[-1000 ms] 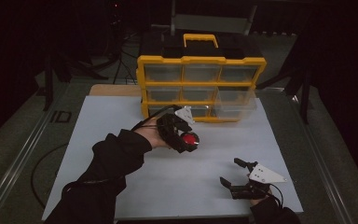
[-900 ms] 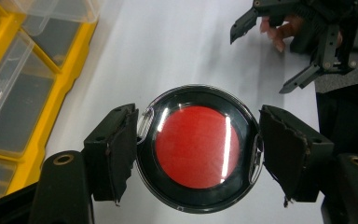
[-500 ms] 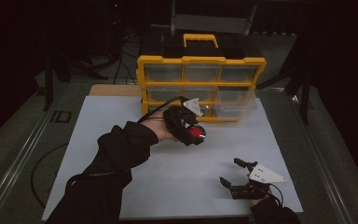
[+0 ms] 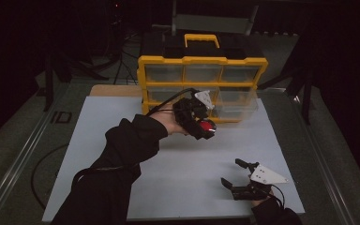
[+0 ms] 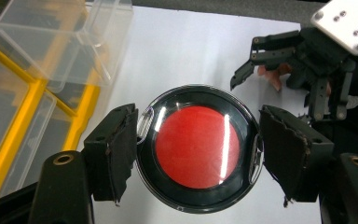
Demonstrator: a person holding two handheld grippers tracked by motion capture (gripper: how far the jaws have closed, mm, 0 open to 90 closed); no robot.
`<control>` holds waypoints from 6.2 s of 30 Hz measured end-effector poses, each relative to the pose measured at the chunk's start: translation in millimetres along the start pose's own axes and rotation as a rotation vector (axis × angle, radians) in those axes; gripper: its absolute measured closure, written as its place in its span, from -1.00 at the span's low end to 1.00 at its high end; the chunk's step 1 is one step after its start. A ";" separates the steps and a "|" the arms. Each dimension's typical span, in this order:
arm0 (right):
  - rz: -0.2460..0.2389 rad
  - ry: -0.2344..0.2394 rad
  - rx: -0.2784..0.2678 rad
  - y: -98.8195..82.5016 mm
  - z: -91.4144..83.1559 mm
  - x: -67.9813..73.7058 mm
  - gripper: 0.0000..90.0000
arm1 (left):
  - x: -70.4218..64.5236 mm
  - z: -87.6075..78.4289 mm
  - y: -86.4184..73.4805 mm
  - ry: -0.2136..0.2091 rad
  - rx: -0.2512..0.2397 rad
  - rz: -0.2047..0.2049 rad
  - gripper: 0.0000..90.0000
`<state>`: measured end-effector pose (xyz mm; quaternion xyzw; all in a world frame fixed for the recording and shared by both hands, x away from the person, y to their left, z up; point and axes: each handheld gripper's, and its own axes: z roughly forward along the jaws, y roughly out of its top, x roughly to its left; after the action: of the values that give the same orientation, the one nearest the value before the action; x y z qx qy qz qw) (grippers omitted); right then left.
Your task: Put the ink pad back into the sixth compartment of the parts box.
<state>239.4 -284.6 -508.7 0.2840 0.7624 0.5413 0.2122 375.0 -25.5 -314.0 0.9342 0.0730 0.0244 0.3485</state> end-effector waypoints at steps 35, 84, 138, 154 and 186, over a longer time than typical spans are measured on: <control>0.006 -0.002 0.002 -0.9 0.0 -0.1 -0.77 | 22.0 14.0 72.5 0.021 -0.024 -0.011 -0.32; 0.030 0.022 -0.020 -2.6 1.2 -2.1 -0.77 | 88.6 91.9 90.3 0.143 -0.131 -0.268 -0.32; 0.019 -0.016 -0.009 -1.7 -0.5 -6.2 -0.77 | 55.2 45.4 29.9 0.187 -0.280 -0.195 -0.99; 0.007 -0.016 -0.009 0.4 -0.7 -4.6 -0.77 | 42.5 27.7 -7.5 0.172 -0.319 -0.212 -0.99; -0.001 -0.013 -0.005 2.1 1.2 -2.7 -0.77 | 13.9 4.3 -119.6 0.213 -0.316 -0.261 -0.99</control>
<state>242.6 -285.0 -507.0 0.2865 0.7598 0.5414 0.2182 374.8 63.2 -395.6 0.8428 0.2248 0.0888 0.4810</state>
